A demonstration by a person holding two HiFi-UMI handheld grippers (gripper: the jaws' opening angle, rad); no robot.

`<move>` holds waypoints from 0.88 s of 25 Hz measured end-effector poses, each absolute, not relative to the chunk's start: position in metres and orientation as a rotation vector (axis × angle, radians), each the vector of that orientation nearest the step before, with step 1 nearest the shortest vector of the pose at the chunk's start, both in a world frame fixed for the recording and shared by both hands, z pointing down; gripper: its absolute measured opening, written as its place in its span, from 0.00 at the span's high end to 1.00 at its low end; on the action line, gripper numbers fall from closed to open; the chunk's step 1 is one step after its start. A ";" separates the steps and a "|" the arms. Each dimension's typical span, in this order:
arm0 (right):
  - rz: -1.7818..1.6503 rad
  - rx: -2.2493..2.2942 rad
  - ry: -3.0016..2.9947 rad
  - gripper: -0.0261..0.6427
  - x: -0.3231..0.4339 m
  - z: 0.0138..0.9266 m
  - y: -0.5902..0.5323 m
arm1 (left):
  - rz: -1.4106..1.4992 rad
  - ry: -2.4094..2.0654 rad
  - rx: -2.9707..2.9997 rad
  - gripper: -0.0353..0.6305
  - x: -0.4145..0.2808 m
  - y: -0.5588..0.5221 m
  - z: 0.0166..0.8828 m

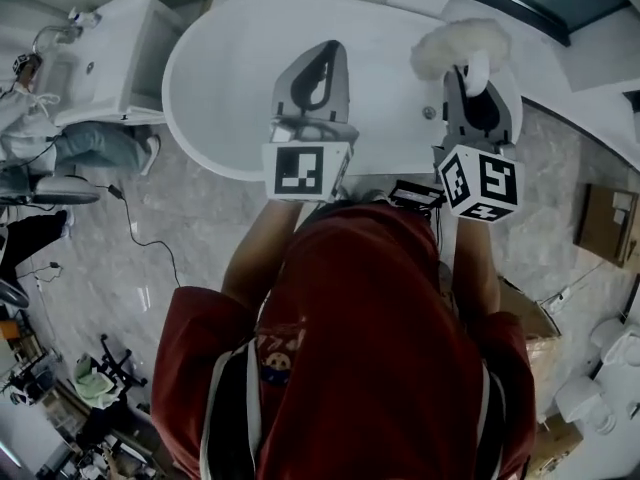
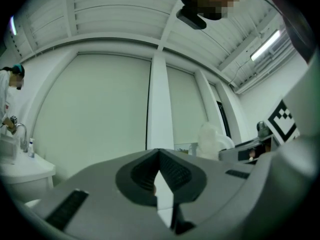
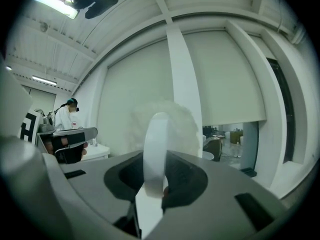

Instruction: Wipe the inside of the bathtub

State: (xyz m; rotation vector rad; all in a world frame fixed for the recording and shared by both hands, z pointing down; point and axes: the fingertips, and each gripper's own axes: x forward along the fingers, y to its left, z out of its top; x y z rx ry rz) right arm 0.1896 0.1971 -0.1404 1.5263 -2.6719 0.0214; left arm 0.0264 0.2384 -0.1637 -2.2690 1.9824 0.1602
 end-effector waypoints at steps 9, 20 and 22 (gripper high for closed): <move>-0.035 1.508 -2.671 0.83 0.204 -0.133 0.200 | 0.185 1.948 -2.230 0.92 0.046 0.238 -0.164; -0.108 1.459 -2.658 0.83 0.202 -0.124 0.198 | 0.139 1.968 -2.251 0.92 0.061 0.235 -0.148; -0.100 1.466 -2.652 0.83 0.204 -0.121 0.197 | 0.149 1.969 -2.247 0.92 0.061 0.234 -0.148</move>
